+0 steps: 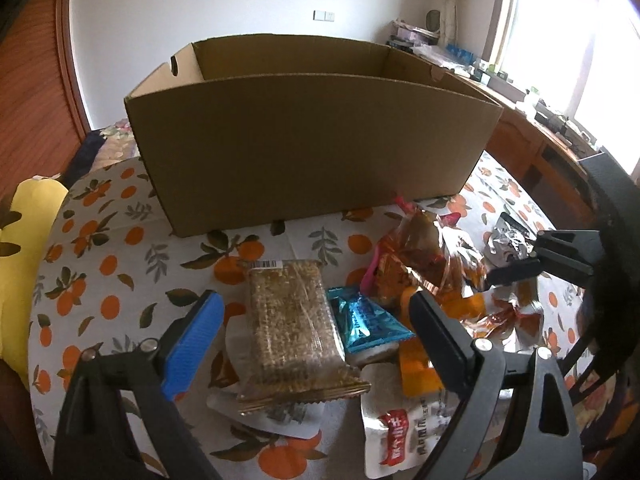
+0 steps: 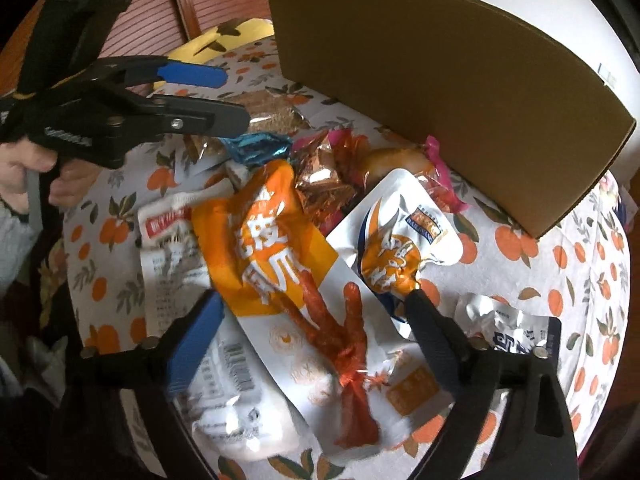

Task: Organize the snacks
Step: 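Reach the left tool to the granola bar while the right tool reaches the orange chicken-feet pouch, then close the left tool on the granola bar while the right tool grips the orange pouch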

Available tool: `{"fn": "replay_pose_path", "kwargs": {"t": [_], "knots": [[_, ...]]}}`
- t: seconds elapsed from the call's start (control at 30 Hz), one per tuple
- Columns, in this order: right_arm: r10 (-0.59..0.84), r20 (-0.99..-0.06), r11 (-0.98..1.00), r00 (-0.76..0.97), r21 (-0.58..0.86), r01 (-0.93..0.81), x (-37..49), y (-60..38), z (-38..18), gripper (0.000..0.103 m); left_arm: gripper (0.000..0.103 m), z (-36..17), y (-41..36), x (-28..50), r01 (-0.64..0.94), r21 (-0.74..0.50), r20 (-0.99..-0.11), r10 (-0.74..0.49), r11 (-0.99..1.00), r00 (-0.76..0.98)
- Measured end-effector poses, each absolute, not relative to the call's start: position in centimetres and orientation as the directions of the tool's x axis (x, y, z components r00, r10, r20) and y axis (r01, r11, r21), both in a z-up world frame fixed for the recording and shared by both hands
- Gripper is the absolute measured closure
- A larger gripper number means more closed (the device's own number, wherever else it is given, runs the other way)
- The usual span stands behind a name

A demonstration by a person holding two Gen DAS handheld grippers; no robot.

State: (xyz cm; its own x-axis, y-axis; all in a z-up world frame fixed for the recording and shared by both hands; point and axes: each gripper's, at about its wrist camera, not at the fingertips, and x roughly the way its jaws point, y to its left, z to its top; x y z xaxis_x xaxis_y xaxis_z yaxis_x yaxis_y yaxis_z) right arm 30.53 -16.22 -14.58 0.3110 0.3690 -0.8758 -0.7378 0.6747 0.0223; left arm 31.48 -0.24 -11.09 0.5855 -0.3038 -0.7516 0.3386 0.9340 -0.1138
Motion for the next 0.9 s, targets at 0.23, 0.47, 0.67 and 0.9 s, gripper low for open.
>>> {"fn": "replay_pose_path", "kwargs": {"t": [0.23, 0.47, 0.67, 0.9], "knots": [[0.369, -0.875, 0.660, 0.312, 0.011, -0.751, 29.4, -16.4, -13.9, 0.044, 0.026, -11.9, -0.4, 31.6, 0.336, -0.115, -0.768, -0.298, 0.935, 0.566], [0.373, -0.872, 0.662, 0.317, 0.011, -0.749, 29.3, -15.9, -13.5, 0.050, 0.044, -12.2, -0.1, 31.9, 0.329, -0.106, -0.774, -0.285, 0.938, 0.566], [0.375, -0.869, 0.664, 0.322, 0.010, -0.747, 29.2, -15.9, -13.3, 0.053, 0.059, -12.3, 0.5, 32.2, 0.320, -0.114, -0.769, -0.287, 0.941, 0.571], [0.366, -0.872, 0.662, 0.326, -0.003, -0.749, 29.4, -15.4, -14.0, 0.045, 0.054, -12.9, 0.6, 33.2, 0.300, -0.122, -0.787, -0.276, 0.946, 0.551]]}}
